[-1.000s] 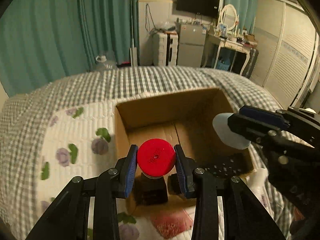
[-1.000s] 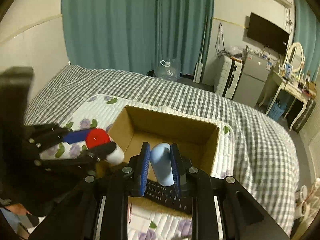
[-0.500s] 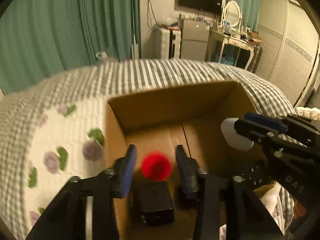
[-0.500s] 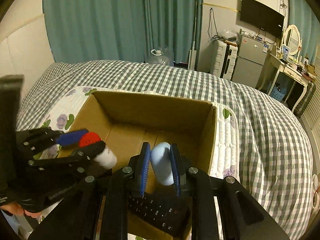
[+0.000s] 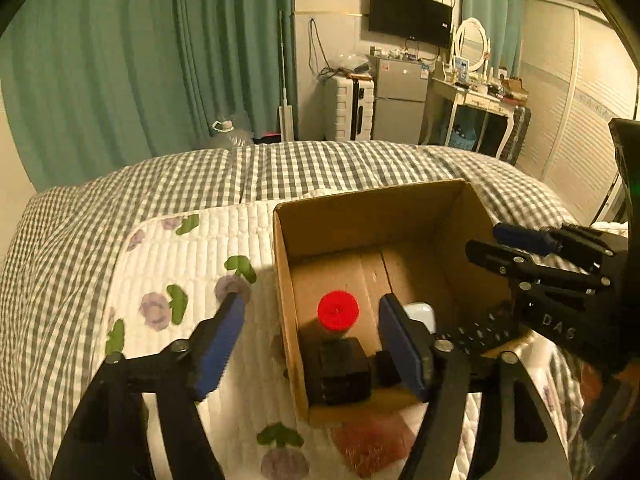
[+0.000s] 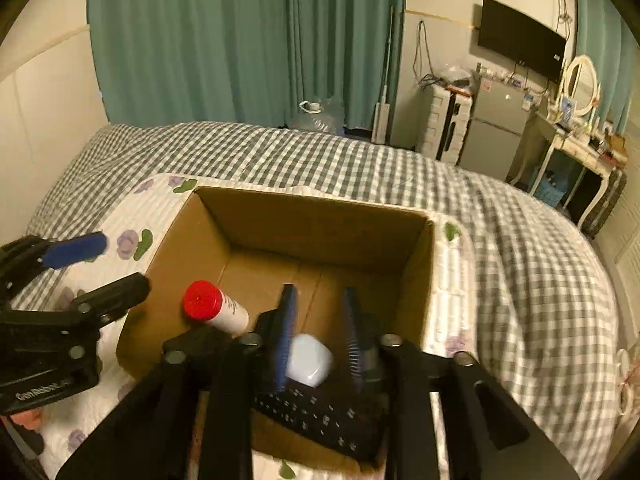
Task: Organize rigid objects
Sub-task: 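Carry the bottle and earbud case into the box and open both grippers, then lift both grippers out of the box back toward the remaining items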
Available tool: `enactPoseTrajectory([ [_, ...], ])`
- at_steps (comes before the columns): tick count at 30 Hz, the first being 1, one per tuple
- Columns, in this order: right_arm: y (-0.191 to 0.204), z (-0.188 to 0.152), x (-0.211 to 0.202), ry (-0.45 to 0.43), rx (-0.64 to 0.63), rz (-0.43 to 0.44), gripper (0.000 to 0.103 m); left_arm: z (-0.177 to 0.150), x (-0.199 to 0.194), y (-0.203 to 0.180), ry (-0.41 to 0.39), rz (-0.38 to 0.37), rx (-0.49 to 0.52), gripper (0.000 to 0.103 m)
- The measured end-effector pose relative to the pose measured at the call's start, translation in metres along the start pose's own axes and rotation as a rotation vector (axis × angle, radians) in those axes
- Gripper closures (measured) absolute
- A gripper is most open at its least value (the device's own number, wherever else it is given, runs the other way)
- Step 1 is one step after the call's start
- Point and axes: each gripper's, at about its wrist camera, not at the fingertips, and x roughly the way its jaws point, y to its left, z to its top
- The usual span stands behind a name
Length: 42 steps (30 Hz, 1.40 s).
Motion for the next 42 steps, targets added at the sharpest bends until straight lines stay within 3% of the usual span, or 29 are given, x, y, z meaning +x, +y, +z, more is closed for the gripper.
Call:
enactPoseTrajectory([
  [1,0.0,-0.001,-0.007,-0.003,-0.002,-0.005,0.055,-0.002,-0.008,0.001,-0.002,0.001,-0.003,0.023],
  [5,-0.006,-0.008,-0.045,-0.001,0.003,-0.045,0.049,-0.009,-0.041,0.001,-0.015,0.005,-0.02,0.0],
  [7,-0.006,-0.013,-0.066,0.01,-0.008,-0.087,0.036,-0.009,-0.059,-0.001,-0.013,0.007,-0.017,0.0],
  [10,-0.003,-0.02,-0.095,0.013,-0.03,-0.141,0.029,-0.009,-0.082,-0.001,-0.017,0.011,-0.027,0.0],
  [15,0.008,-0.041,-0.138,-0.001,-0.018,-0.166,0.022,-0.021,-0.108,-0.004,-0.03,0.029,-0.021,0.0],
  [19,0.02,-0.064,-0.145,-0.008,-0.003,-0.14,0.019,-0.052,-0.102,-0.008,-0.001,0.037,-0.006,0.0],
  [22,0.035,-0.086,-0.13,-0.003,-0.004,-0.129,0.018,-0.077,-0.083,-0.009,0.023,0.043,-0.006,0.0],
  [29,0.057,-0.142,-0.047,0.132,-0.061,-0.08,0.018,-0.126,-0.02,0.002,0.094,0.067,-0.02,0.0],
  [33,0.061,-0.165,-0.003,0.206,-0.081,-0.052,0.018,-0.138,0.002,0.005,0.109,0.084,-0.01,0.0],
  [42,0.067,-0.178,0.042,0.217,-0.126,0.01,0.018,-0.145,0.018,0.001,0.131,0.078,0.001,0.0],
])
